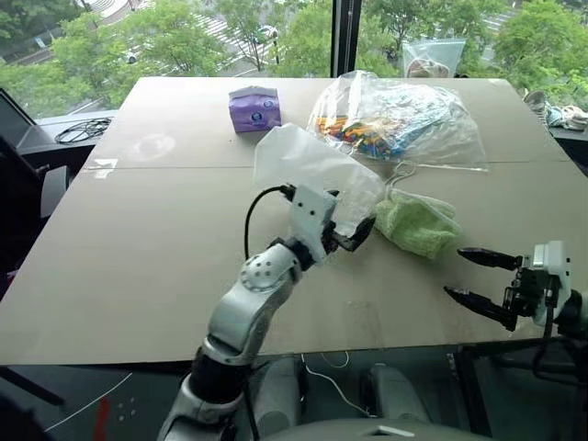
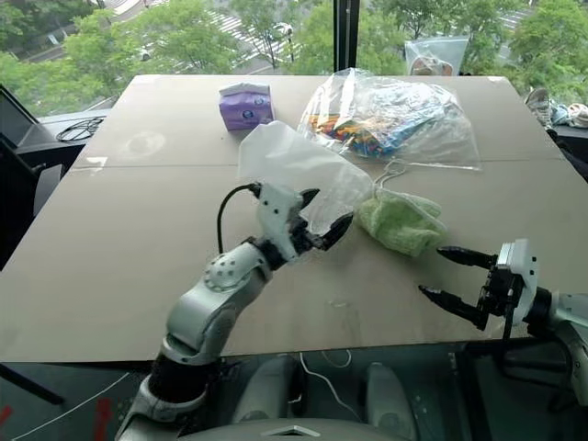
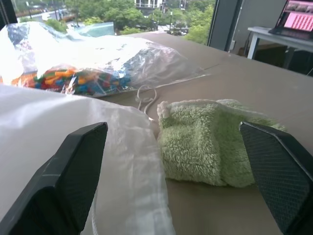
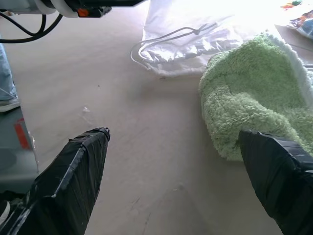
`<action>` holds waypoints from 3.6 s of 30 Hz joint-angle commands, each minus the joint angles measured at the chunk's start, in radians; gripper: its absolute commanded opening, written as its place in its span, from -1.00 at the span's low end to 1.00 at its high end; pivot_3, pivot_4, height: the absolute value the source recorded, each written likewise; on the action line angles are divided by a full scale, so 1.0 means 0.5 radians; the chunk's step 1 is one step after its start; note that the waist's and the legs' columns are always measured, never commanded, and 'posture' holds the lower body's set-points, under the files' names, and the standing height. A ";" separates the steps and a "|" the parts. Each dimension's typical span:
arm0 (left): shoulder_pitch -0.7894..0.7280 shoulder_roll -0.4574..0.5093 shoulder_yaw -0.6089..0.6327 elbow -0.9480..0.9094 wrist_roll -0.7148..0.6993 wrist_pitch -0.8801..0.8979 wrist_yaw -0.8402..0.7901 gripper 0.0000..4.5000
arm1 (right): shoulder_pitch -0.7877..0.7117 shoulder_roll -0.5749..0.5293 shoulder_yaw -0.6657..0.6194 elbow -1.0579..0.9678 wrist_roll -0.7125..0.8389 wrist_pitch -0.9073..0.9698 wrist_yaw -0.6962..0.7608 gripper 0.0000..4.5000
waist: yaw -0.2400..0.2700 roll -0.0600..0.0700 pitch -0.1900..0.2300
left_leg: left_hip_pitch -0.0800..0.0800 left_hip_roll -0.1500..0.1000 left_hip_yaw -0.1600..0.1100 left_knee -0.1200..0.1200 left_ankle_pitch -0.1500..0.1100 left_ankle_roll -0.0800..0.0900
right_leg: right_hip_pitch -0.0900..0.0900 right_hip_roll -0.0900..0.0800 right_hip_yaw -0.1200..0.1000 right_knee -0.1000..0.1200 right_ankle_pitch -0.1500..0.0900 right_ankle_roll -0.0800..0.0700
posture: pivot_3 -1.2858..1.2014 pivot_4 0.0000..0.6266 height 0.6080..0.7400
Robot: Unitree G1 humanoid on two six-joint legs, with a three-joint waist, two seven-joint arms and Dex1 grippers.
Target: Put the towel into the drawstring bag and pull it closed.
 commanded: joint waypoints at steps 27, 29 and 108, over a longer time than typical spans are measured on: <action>0.157 -0.217 -0.405 0.400 1.451 -0.102 0.551 0.98 | 0.049 -0.061 -0.370 -0.115 0.057 0.116 -0.066 1.00 | 0.000 0.010 0.001 | -0.006 0.000 -0.008 -0.001 -0.008 -0.004 | -0.001 -0.011 -0.009 -0.003 -0.001 0.001 | 0.03 -0.52 1.00; 0.162 -0.222 -0.415 0.397 1.465 -0.135 0.540 0.98 | 0.039 -0.056 -0.368 -0.103 0.051 0.107 -0.066 1.00 | 0.000 0.010 0.001 | -0.006 0.000 -0.008 -0.001 -0.008 -0.004 | -0.001 -0.012 -0.009 -0.003 -0.001 0.001 | 0.03 -0.52 1.00; -0.168 -0.368 0.413 0.161 1.354 0.133 0.458 -1.00 | -1.244 0.602 0.689 0.622 -0.884 1.787 -1.068 -0.93 | -0.009 -0.022 -0.051 | -0.008 0.001 -0.015 -0.002 -0.009 -0.004 | 0.001 -0.027 -0.024 -0.003 0.000 0.000 | 0.03 -0.52 1.00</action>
